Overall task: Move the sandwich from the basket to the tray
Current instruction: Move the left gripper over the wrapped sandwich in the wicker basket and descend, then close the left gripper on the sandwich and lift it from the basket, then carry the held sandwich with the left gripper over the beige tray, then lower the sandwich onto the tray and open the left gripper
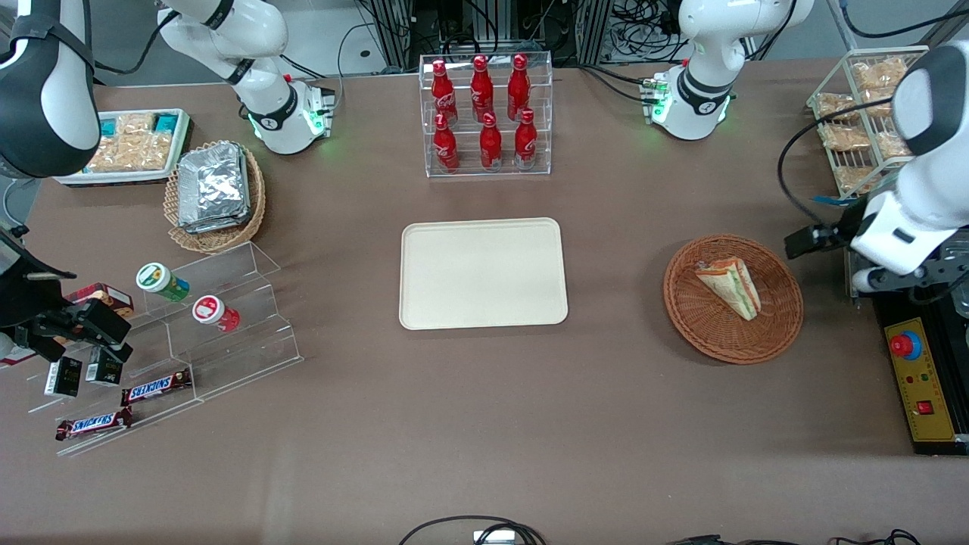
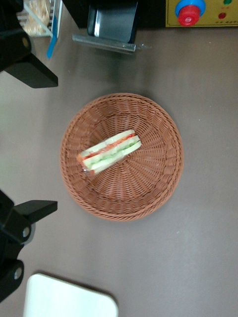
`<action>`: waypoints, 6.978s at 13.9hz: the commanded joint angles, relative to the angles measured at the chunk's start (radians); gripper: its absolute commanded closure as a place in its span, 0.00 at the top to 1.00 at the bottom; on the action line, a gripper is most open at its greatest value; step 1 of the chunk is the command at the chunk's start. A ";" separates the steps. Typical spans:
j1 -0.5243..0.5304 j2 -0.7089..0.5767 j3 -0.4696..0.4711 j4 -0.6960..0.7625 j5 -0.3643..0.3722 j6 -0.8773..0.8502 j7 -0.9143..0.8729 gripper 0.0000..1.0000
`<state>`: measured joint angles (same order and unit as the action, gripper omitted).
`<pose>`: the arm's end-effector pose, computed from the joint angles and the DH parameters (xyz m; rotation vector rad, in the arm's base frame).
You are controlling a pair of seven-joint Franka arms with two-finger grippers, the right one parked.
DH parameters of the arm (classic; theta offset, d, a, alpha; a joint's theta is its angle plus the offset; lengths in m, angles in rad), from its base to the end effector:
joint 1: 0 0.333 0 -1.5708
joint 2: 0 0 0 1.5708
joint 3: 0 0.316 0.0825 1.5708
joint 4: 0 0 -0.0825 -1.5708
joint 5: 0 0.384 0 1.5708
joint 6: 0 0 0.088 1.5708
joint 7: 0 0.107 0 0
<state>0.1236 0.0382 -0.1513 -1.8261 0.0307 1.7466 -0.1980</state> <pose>0.5606 -0.0118 0.4972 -3.0891 -0.2522 0.1765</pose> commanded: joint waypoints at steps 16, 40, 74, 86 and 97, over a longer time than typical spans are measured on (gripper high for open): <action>0.005 -0.017 -0.005 -0.617 0.031 0.735 -0.514 1.00; 0.004 -0.023 0.009 -0.589 0.054 0.679 -0.496 0.00; -0.337 0.417 -0.473 -0.118 0.278 0.458 -0.768 0.00; -0.415 0.520 -0.465 -0.127 0.383 0.478 -0.839 0.16; -0.400 0.517 -0.465 -0.015 0.388 0.385 -0.926 1.00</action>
<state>-0.2708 0.5646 -0.6192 -1.9120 0.4100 2.2068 -1.0929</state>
